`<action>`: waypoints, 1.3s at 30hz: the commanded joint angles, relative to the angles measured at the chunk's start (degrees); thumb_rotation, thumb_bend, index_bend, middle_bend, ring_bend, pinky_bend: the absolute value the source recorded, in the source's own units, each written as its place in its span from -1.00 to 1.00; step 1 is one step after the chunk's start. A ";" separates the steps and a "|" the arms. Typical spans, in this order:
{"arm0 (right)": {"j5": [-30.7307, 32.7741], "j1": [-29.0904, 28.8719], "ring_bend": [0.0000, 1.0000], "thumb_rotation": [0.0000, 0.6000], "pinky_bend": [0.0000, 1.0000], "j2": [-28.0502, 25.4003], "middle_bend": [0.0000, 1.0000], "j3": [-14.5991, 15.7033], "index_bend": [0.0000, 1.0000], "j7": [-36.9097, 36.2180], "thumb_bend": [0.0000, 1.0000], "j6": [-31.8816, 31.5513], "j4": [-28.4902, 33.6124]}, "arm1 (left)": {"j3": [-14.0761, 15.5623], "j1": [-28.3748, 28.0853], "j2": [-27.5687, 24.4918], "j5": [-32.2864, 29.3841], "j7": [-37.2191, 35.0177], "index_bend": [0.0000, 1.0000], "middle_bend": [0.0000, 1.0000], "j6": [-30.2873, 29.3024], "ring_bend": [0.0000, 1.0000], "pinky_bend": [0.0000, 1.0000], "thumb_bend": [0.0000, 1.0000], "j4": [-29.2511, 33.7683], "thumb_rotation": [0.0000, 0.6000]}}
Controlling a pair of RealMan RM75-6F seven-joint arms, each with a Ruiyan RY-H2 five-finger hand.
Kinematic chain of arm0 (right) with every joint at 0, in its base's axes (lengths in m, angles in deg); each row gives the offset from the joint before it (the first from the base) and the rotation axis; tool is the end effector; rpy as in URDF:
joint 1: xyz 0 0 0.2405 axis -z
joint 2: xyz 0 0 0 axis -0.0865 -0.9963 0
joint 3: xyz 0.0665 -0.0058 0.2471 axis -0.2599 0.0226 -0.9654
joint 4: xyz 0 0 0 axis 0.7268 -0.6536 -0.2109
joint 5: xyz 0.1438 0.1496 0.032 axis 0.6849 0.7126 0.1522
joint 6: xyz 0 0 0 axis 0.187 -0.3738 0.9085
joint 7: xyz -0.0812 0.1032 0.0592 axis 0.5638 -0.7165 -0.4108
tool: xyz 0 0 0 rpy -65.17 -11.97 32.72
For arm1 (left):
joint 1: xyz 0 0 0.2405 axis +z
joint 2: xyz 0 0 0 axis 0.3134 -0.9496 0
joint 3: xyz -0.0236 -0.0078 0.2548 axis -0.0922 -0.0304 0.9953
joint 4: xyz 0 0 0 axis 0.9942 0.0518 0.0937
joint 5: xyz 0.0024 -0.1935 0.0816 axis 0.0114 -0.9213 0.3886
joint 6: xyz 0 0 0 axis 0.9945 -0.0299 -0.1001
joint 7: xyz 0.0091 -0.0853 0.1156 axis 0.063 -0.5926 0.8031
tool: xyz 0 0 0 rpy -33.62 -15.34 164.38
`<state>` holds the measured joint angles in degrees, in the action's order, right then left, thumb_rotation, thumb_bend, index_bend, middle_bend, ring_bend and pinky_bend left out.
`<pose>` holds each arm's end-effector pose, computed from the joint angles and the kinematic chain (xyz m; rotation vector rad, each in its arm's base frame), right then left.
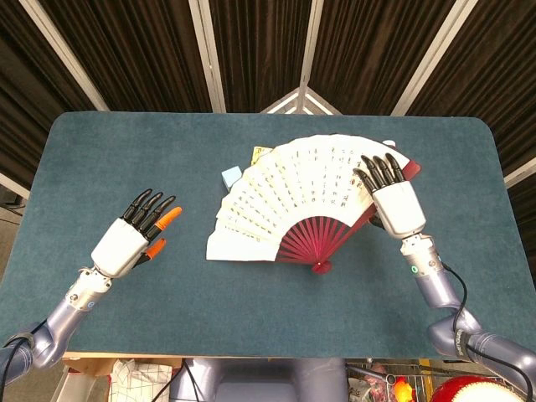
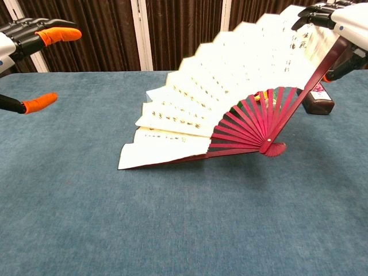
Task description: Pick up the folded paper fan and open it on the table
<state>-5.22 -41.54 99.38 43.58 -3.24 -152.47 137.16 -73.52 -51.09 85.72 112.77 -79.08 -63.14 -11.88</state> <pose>-0.2100 -0.3739 0.0847 1.6429 -0.4660 1.0756 -0.2188 0.3044 0.0525 -1.8191 -0.2834 -1.3646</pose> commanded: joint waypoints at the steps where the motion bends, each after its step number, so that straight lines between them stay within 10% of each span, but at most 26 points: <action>1: -0.93 0.00 -0.81 1.00 -0.88 -1.29 -0.81 0.48 -0.64 2.69 -0.42 -0.09 -1.30 | -0.04 0.15 -0.21 0.06 0.02 -0.97 -1.00 0.18 -1.00 -1.00 0.02 0.29 1.00; 15: -4.52 -2.74 -0.78 1.00 -0.84 -11.93 -0.81 -0.60 -0.64 13.01 -0.42 1.05 5.58 | 2.15 3.62 -0.39 1.16 1.66 -0.97 -1.00 -0.57 -1.00 -1.00 0.02 2.59 1.00; 28: 3.40 -6.79 -0.72 1.00 -0.78 -20.88 -0.81 -9.10 -0.64 15.45 -0.42 5.15 27.22 | 5.06 10.94 1.40 -1.46 -1.09 -0.95 -1.00 0.23 -1.00 -1.00 0.02 3.96 1.00; 39: 10.64 -11.94 -0.70 1.00 -0.75 -22.59 -0.81 -15.05 -0.64 21.78 -0.42 8.29 31.97 | 4.71 11.14 1.99 -1.02 -2.18 -0.95 -1.00 1.88 -1.00 -1.00 0.02 3.32 1.00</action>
<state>3.82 -52.33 77.23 29.69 17.27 -145.19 168.92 -68.83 -39.96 87.60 111.69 -81.30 -61.53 -8.44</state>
